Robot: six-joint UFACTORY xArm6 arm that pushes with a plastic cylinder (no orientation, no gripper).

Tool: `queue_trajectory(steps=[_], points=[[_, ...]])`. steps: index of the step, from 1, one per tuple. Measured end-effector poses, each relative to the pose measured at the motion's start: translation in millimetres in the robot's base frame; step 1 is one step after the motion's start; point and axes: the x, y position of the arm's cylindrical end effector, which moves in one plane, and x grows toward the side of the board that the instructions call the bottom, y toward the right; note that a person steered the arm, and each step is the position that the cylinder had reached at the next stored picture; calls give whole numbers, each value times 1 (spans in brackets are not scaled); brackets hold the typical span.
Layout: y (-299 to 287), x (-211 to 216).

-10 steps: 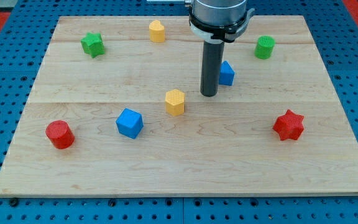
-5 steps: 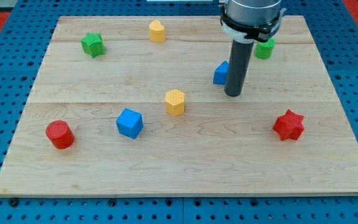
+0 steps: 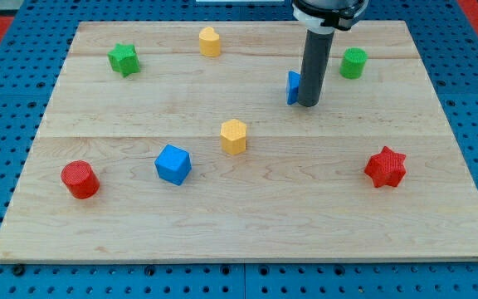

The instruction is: Push blue triangle up a bit

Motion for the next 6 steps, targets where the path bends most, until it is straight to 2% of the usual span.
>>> queue_trajectory(steps=[1, 3, 5, 6], points=[[-21, 6], [-27, 6], [-27, -19], [-26, -18]])
